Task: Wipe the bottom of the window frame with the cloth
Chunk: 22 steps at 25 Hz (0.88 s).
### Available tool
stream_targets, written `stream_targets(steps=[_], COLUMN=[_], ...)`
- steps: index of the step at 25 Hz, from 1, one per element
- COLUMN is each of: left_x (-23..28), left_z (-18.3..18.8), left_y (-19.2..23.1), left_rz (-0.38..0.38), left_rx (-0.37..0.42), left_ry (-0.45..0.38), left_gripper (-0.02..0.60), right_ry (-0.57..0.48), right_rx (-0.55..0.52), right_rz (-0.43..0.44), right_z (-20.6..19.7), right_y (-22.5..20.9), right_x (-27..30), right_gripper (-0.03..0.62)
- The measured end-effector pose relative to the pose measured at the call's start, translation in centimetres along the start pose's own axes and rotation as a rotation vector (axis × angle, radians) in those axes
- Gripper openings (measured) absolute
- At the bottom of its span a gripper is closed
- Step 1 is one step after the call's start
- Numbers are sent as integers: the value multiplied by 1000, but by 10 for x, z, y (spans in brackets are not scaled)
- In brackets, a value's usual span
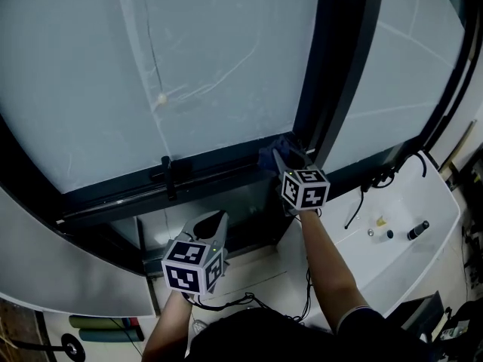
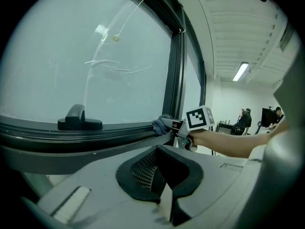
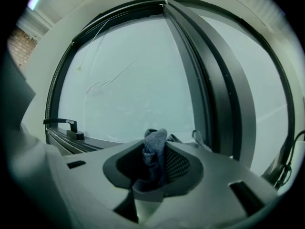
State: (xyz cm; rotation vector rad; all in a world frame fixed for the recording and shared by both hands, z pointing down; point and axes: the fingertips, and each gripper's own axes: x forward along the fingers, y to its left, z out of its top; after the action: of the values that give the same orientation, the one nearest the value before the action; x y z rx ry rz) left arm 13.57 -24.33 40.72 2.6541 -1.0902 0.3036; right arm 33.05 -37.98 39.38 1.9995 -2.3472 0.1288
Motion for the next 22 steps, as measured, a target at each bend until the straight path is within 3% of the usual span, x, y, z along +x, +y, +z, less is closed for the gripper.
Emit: stream_targets(steps=[14,22], left_x=[-72,-119], left_z=[-15,-26], left_y=[56,97], left_rz=[100,161], left_rx=[-33,-51], left_ry=[-7,-4], left_gripper=[6,6], right_ry=[-45,-86], right_rx=[-68,-85], right_rz=[174,200], right_z=[-10,-17], right_y=[175,247], right_x=[10,10], right_gripper=[114,112])
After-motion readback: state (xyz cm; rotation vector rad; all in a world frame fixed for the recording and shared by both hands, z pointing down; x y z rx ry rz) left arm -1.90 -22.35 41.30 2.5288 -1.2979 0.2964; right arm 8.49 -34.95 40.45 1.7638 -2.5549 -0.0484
